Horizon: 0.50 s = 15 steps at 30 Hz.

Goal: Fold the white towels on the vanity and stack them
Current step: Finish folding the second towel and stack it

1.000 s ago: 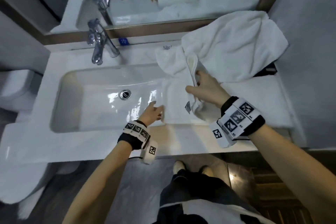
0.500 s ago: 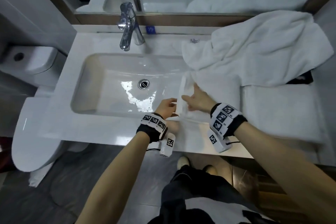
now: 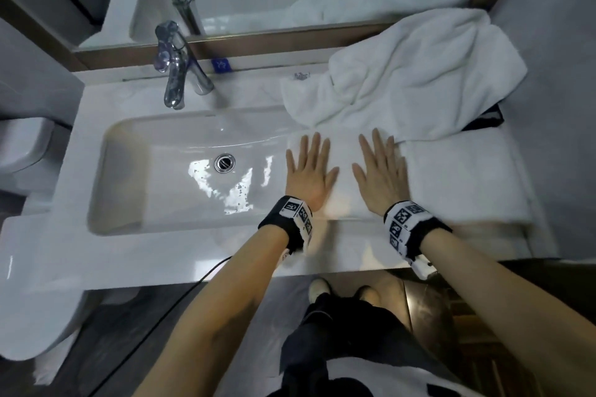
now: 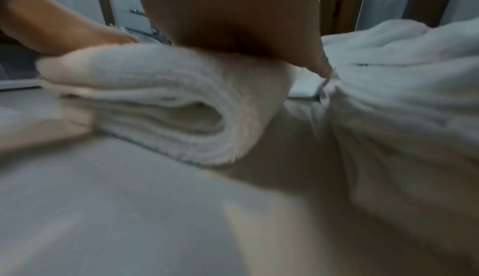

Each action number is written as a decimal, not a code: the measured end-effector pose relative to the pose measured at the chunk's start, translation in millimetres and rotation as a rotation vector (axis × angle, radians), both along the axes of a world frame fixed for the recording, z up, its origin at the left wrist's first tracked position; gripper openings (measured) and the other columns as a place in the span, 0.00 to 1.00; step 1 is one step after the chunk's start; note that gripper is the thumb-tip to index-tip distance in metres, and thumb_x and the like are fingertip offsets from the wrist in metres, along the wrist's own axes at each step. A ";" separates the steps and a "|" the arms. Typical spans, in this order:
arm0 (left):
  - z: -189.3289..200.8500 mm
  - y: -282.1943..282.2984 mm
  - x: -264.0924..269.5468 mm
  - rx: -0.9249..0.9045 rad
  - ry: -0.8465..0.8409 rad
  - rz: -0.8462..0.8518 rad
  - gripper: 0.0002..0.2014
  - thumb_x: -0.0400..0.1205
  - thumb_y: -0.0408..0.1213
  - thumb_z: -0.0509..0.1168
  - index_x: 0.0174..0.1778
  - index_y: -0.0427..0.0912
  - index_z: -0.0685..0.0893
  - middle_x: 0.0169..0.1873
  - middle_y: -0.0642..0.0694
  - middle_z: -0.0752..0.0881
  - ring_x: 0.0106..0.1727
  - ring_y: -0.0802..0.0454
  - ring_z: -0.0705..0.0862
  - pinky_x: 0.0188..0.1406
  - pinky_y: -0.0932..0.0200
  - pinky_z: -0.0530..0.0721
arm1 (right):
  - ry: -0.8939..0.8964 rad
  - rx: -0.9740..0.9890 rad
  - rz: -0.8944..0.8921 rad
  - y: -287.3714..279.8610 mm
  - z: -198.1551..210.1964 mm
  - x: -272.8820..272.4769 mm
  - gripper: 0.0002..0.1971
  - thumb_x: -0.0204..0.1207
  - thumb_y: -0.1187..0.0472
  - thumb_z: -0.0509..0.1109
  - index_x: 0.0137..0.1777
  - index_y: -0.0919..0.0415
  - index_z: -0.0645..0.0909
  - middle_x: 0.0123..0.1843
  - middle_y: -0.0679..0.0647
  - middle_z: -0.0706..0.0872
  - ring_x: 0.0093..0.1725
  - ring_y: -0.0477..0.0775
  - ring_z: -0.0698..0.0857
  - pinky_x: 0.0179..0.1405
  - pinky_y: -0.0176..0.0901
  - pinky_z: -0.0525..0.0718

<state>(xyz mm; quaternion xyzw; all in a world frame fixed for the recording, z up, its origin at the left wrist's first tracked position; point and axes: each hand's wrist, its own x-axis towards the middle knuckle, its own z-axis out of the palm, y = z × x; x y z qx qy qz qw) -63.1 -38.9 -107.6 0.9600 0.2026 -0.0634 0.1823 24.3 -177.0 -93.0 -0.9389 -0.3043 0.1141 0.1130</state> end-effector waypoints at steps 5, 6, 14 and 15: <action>-12.3 3.0 -6.6 -0.157 -0.092 0.030 0.29 0.86 0.57 0.41 0.82 0.59 0.38 0.83 0.57 0.34 0.83 0.55 0.31 0.82 0.36 0.36 | 0.028 0.063 0.020 -5.5 -19.2 1.5 0.31 0.85 0.46 0.49 0.84 0.48 0.42 0.87 0.51 0.40 0.85 0.61 0.40 0.84 0.61 0.47; -12.1 1.7 -7.3 -0.180 -0.103 0.061 0.30 0.86 0.57 0.41 0.82 0.60 0.38 0.82 0.58 0.33 0.82 0.55 0.30 0.81 0.35 0.36 | 0.034 0.063 0.030 -4.3 -20.4 2.6 0.31 0.85 0.46 0.49 0.84 0.49 0.42 0.87 0.52 0.40 0.85 0.62 0.39 0.84 0.61 0.46; 6.1 14.4 -13.8 -0.894 -0.008 0.872 0.53 0.73 0.66 0.63 0.83 0.41 0.43 0.83 0.40 0.56 0.82 0.42 0.61 0.78 0.51 0.61 | 0.371 0.409 -0.248 -16.6 -3.0 -3.0 0.38 0.81 0.52 0.62 0.84 0.55 0.44 0.85 0.59 0.53 0.83 0.60 0.56 0.81 0.50 0.55; 10.6 18.7 -17.3 -0.918 0.097 0.889 0.54 0.71 0.70 0.63 0.82 0.39 0.49 0.81 0.40 0.62 0.79 0.43 0.66 0.72 0.51 0.68 | 0.421 0.424 -0.318 -19.5 -0.2 -4.2 0.39 0.79 0.52 0.64 0.84 0.55 0.46 0.84 0.60 0.58 0.81 0.61 0.61 0.79 0.51 0.60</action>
